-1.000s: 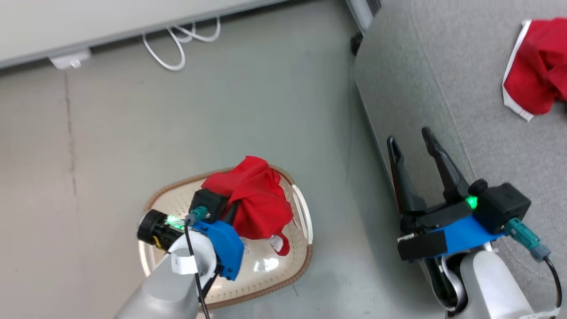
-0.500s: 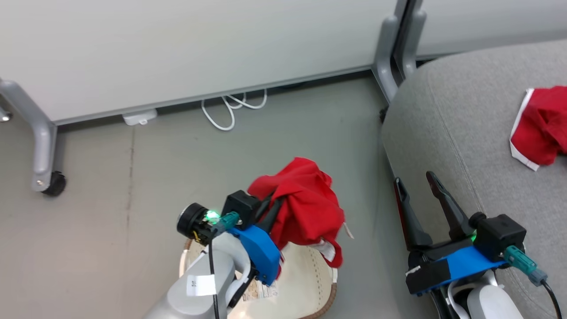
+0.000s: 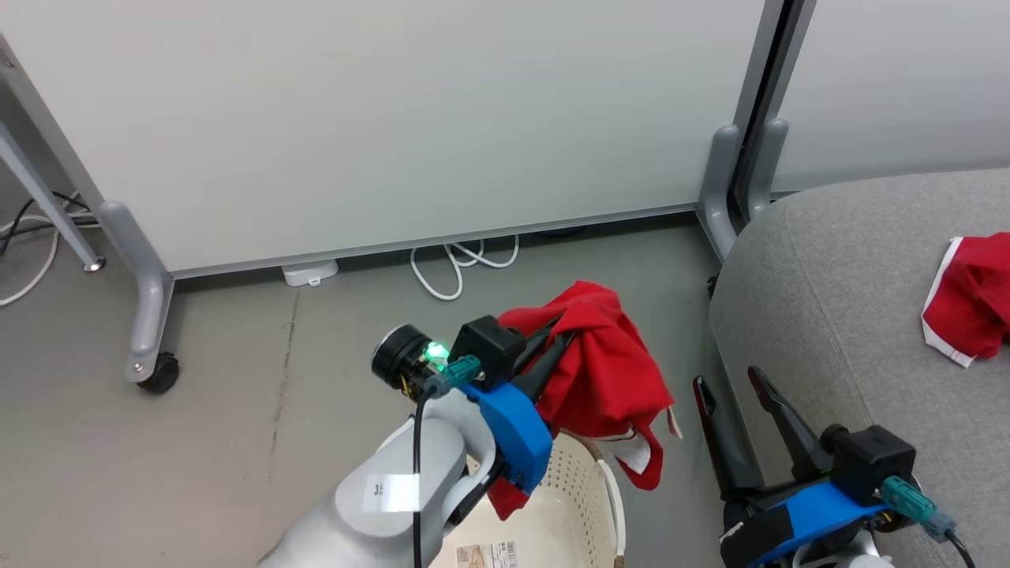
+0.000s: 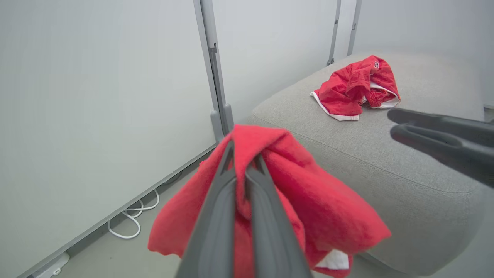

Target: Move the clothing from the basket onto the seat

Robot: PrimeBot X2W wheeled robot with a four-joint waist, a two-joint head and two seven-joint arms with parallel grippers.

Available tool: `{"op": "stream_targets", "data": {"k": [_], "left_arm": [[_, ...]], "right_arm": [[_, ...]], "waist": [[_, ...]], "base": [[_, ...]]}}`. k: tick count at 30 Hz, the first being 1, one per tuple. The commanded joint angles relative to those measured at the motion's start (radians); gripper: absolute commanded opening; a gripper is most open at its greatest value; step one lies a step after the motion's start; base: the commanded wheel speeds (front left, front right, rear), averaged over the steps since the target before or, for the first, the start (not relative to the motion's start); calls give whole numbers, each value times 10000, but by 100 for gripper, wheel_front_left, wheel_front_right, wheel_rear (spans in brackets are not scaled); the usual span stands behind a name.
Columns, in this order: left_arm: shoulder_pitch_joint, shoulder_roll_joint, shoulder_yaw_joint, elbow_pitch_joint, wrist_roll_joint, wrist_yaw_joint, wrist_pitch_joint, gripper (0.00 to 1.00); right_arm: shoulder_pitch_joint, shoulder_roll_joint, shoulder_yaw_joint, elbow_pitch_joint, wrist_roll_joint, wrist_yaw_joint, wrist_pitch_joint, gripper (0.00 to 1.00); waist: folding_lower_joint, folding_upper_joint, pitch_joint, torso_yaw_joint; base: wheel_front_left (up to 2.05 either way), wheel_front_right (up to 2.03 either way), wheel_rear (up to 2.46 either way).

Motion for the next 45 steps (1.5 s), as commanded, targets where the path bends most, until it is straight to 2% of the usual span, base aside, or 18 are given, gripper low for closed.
{"op": "stream_targets", "data": {"k": [1, 16, 36, 45], "left_arm": [[-339, -26, -126, -148, -192, -22, -48, 0], [-1562, -26, -1370, -642, -1726, -21, -40, 0], [-1432, -27, -1608, -607, -2097, -21, -41, 0], [-1488, -28, -1729, -604, -2164, -21, -41, 0]], "right_arm": [[149, -5, 11, 8, 55, 5, 25, 100], [252, -5, 223, 73, 155, 5, 76, 100], [188, -5, 326, 301, 167, 5, 201, 100], [-358, -5, 277, 484, -106, 5, 297, 100]], "waist": [[2, -1, -110, 54], [2, -1, -231, 153], [2, -1, -29, 157], [2, -1, 92, 174]], "base": [[0, 0, 0], [0, 0, 0], [0, 0, 0], [0, 0, 0]]}}
